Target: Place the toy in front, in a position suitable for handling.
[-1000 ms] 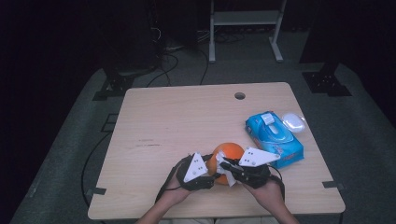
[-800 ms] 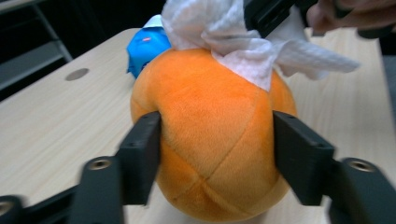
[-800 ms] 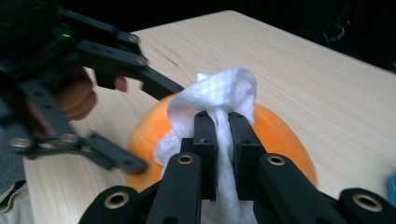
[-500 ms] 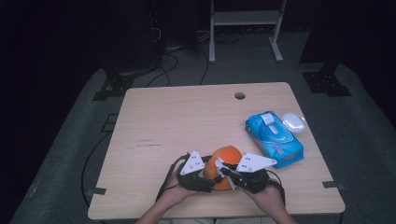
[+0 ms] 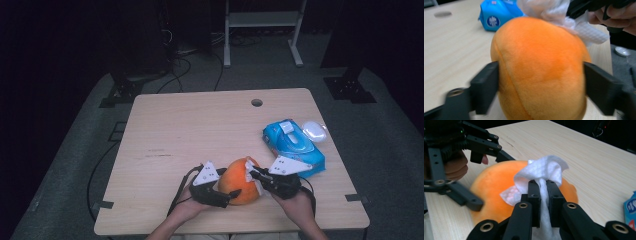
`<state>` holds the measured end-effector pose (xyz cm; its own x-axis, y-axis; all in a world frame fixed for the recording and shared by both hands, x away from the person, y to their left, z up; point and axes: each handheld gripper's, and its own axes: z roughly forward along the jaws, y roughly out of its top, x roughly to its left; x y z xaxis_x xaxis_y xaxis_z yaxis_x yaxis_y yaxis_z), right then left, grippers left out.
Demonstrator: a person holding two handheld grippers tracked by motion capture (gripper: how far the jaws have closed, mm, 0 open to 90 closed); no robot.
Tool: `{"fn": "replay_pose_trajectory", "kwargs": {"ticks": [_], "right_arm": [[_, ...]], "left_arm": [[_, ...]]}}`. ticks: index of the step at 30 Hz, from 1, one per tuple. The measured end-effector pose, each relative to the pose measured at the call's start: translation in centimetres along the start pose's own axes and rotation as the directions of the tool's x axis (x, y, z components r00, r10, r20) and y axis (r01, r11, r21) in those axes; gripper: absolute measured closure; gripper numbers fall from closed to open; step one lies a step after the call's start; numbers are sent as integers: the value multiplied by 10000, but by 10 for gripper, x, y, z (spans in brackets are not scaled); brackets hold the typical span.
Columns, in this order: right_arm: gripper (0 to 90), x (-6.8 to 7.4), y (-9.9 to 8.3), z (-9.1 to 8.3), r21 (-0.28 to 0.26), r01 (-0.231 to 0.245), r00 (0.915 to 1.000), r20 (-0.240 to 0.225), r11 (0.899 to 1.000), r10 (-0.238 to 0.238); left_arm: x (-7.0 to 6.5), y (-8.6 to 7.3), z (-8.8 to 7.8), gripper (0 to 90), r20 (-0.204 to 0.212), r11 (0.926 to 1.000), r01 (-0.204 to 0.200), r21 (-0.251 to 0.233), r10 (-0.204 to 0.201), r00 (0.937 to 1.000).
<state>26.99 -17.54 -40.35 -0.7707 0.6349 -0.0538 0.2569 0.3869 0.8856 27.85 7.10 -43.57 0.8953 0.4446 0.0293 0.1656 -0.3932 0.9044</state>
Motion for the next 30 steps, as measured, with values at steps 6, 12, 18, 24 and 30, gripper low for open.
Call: {"fn": "replay_pose_trajectory", "kwargs": {"ticks": [6,12,18,24,30], "right_arm": [[827,21,15,-4,-661,430,9966,-679,9969,-475],[828,1,0,5,-234,41,9992,-406,9997,-51],[827,11,6,3,-395,95,9984,-549,9992,-116],[830,37,17,11,-390,1034,9890,-1018,9939,-1069],[831,0,8,-1,-478,34,9998,-196,9989,-43]], "left_arm": [[-14,11,-4,355,-1158,9711,-2387,-61,2364,9647],[-1,5,0,129,-810,9970,-735,-251,712,9942],[-4,3,1,267,-645,9962,-857,-136,847,9943],[-19,4,4,322,-746,9769,-2137,-45,2127,9743],[-15,1,3,333,-604,9768,-2137,-108,2127,9752]]}}
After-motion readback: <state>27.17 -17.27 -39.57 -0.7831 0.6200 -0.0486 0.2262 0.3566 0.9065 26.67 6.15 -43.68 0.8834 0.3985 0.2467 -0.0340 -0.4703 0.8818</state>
